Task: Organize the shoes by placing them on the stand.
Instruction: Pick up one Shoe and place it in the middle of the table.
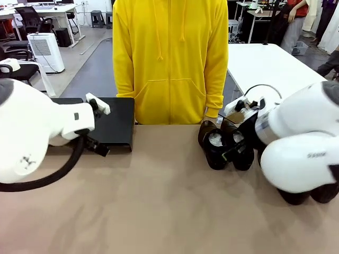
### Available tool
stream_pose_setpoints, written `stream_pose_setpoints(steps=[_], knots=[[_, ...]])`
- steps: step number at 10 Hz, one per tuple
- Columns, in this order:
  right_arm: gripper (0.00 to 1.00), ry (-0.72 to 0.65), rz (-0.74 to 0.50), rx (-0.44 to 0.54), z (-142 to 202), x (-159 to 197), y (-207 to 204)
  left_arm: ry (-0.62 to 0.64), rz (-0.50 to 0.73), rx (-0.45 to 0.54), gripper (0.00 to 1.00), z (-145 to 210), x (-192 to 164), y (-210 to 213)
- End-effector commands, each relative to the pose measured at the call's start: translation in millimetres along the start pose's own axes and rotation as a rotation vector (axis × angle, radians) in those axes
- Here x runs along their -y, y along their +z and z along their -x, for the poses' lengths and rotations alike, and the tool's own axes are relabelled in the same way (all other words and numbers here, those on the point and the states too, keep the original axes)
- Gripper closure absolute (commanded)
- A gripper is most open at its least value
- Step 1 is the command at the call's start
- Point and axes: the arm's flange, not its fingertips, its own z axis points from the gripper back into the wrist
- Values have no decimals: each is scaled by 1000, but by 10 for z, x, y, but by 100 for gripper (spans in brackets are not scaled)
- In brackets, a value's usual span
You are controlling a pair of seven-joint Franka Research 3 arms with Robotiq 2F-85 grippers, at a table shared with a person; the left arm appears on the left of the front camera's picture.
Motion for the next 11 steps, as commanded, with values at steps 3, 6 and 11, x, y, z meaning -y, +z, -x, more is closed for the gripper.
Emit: stream_pose_setpoints(steps=[3, 6, 11], knots=[[0, -117, -174, 110, 515, 793, 1157, 63, 260, 62, 0, 307, -570, 886], [0, -279, -349, 232, 988, 1358, 1519, 198, 363, 156, 0, 534, -1086, 1276], [0, -353, -402, 270, 1271, 1601, 1634, 234, 403, 190, 0, 592, -1166, 1360]])
